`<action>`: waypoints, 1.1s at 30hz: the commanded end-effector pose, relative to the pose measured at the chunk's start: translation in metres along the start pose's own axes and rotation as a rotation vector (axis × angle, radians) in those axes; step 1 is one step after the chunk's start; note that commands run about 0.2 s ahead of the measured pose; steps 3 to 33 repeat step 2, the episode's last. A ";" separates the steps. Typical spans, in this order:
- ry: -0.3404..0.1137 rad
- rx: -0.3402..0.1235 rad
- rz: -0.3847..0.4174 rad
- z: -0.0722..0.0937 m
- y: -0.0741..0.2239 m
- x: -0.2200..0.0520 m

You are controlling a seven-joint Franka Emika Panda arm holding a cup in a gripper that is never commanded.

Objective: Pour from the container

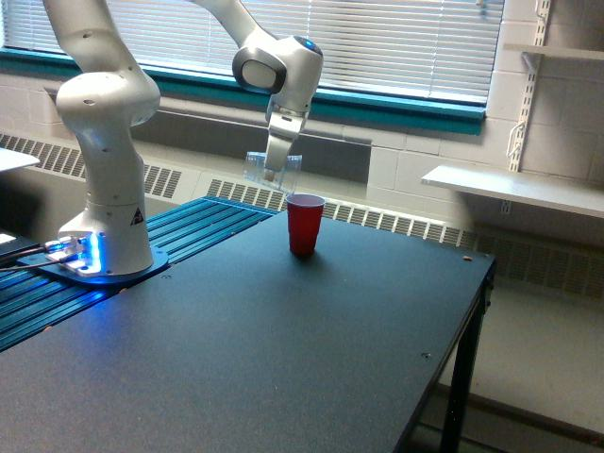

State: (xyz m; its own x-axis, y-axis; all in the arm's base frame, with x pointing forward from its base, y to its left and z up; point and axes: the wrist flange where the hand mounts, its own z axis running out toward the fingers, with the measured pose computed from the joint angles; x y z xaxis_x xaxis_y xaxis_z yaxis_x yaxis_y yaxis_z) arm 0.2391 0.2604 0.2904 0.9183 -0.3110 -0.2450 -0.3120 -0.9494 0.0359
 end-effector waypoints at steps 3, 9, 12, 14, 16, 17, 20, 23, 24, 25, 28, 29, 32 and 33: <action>0.012 0.005 0.050 0.001 -0.002 0.010; 0.012 0.005 0.050 0.001 -0.002 0.010; 0.012 0.005 0.050 0.001 -0.002 0.010; 0.012 0.005 0.050 0.001 -0.002 0.010; 0.012 0.005 0.050 0.001 -0.002 0.010; 0.012 0.005 0.050 0.001 -0.002 0.010; 0.012 0.005 0.050 0.001 -0.002 0.010; 0.012 0.005 0.050 0.001 -0.002 0.010; 0.012 0.005 0.050 0.001 -0.002 0.010; 0.012 0.005 0.050 0.001 -0.002 0.010; 0.012 0.005 0.050 0.001 -0.002 0.010; 0.012 0.005 0.050 0.001 -0.002 0.010; 0.012 0.005 0.050 0.001 -0.002 0.010; 0.012 0.005 0.050 0.001 -0.002 0.010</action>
